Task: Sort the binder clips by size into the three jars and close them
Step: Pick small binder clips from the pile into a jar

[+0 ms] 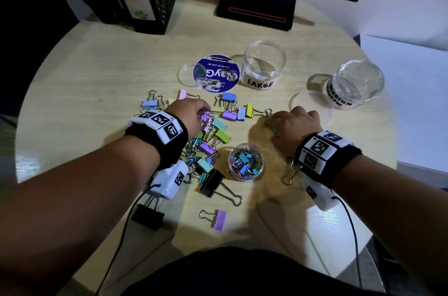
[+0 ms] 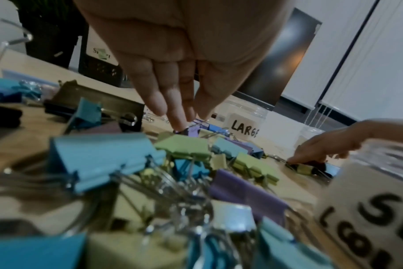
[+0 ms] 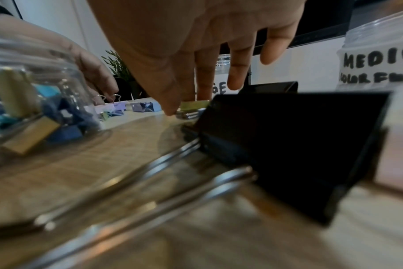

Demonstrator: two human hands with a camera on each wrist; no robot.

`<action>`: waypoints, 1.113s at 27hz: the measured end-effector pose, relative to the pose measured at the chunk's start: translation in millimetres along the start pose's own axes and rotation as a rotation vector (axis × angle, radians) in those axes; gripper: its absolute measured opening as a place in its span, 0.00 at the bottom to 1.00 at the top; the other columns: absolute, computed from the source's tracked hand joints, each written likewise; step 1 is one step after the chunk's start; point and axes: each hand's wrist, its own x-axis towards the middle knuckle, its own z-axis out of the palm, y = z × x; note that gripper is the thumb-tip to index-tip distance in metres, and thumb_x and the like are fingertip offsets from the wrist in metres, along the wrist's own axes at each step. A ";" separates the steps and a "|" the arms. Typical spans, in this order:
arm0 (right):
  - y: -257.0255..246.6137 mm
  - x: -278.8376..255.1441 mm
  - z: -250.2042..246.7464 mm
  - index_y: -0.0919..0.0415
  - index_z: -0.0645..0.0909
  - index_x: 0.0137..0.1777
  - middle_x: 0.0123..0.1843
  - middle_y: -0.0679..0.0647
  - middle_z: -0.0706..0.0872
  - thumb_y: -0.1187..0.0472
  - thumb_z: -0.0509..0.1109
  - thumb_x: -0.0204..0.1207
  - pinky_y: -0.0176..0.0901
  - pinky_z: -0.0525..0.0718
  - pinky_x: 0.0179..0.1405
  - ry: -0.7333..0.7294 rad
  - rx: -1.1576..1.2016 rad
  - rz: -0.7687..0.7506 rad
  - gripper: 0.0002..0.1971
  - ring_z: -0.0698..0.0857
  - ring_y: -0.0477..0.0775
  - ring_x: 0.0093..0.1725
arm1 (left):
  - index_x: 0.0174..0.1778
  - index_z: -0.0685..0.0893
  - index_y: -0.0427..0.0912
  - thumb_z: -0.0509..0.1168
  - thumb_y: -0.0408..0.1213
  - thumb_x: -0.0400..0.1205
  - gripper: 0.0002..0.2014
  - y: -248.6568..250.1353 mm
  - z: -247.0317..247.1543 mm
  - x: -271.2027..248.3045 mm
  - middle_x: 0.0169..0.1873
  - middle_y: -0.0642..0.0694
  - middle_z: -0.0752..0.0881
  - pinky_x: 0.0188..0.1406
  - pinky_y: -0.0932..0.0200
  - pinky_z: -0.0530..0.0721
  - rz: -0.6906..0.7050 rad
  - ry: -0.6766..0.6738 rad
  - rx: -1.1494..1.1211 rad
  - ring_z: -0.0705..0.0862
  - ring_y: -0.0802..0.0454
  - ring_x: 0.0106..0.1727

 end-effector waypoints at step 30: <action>-6.6 -24.5 -9.2 0.40 0.68 0.73 0.73 0.41 0.74 0.48 0.64 0.75 0.53 0.68 0.64 0.036 0.103 -0.017 0.25 0.69 0.54 0.70 | 0.46 0.82 0.50 0.69 0.43 0.78 0.04 18.1 5.3 -24.9 0.44 0.53 0.86 0.50 0.55 0.83 0.133 -0.069 0.149 0.83 0.52 0.47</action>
